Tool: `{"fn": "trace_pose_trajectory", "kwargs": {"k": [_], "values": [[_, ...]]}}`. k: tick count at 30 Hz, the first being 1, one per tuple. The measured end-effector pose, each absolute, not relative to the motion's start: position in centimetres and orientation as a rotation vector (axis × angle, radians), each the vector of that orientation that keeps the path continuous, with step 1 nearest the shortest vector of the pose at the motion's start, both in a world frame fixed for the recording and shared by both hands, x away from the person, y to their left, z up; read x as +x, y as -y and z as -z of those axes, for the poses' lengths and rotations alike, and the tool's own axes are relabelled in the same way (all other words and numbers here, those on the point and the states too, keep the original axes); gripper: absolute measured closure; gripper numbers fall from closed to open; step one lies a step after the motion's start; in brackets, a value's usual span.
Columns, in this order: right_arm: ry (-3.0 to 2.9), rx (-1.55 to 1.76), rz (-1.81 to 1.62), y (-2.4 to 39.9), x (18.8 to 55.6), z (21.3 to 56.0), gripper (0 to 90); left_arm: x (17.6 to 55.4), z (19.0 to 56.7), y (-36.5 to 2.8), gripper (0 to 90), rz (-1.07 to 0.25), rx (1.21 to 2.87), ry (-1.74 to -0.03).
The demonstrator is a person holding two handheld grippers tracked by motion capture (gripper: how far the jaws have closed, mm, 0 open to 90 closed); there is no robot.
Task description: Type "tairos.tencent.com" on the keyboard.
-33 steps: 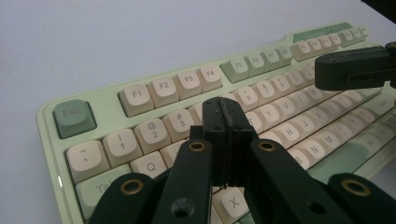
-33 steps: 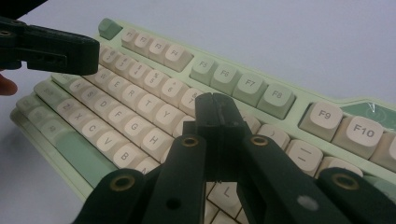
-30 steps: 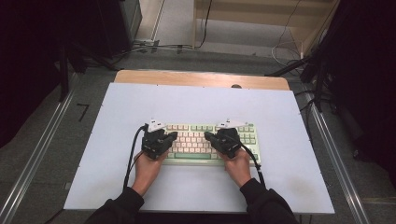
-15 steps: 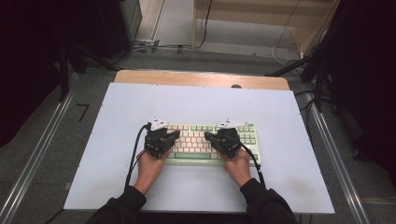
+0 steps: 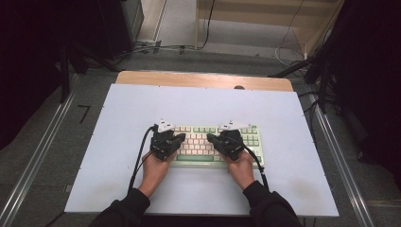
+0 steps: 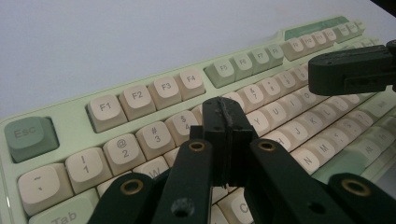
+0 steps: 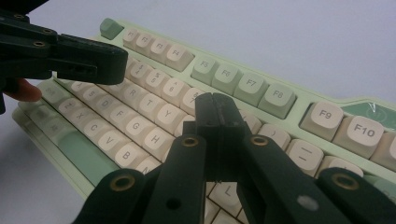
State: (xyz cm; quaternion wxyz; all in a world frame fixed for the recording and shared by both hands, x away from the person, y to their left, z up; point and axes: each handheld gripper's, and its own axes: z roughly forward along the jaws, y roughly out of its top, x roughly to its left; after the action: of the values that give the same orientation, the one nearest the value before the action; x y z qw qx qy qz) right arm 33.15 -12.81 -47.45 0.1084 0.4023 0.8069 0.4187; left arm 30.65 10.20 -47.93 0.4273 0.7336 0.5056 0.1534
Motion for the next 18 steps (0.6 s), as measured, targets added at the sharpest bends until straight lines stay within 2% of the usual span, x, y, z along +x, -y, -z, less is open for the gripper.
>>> {"fn": "trace_pose_trajectory", "kwargs": {"k": [18], "values": [[-2.375,1.185,-1.232,12.83,33.16,47.44,87.3,31.04,48.61,-9.73,90.0,-0.367,1.866,-1.279]]}}
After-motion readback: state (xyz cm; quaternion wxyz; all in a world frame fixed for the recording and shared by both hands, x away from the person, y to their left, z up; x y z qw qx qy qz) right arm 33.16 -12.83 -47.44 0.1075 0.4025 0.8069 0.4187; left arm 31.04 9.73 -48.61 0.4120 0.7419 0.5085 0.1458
